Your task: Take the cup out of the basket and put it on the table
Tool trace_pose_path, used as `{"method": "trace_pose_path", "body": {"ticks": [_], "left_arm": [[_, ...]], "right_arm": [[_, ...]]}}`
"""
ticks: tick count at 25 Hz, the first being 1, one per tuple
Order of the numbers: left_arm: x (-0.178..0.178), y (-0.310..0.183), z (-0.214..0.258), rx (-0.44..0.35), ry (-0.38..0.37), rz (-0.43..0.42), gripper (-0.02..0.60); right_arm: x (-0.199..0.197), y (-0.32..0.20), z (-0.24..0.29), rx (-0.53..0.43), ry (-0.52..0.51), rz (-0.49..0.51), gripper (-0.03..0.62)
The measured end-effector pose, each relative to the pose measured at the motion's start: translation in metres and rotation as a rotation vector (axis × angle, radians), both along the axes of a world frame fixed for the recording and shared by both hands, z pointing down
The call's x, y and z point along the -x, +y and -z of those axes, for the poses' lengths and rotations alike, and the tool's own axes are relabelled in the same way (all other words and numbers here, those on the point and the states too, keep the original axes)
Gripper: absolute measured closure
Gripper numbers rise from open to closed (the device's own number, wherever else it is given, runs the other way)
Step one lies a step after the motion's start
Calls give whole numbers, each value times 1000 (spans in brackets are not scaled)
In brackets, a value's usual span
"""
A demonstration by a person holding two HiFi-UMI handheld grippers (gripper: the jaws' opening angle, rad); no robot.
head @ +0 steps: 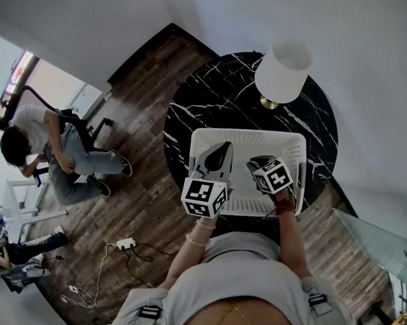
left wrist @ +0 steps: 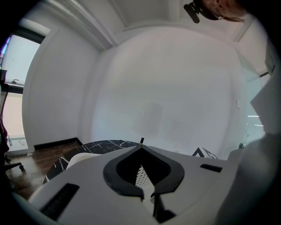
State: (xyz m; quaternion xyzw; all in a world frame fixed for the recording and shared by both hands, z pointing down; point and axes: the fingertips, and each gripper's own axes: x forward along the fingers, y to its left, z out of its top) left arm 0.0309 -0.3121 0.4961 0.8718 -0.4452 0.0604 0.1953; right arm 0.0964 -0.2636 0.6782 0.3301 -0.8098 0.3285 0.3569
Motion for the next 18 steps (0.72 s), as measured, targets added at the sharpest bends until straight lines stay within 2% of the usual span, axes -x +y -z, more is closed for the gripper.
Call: {"method": "trace_pose_path", "body": {"ticks": [18], "left_arm": [[-1, -1, 1, 7, 16, -7, 575]], "right_arm": [[4, -9, 31, -52, -96, -34, 537]]}}
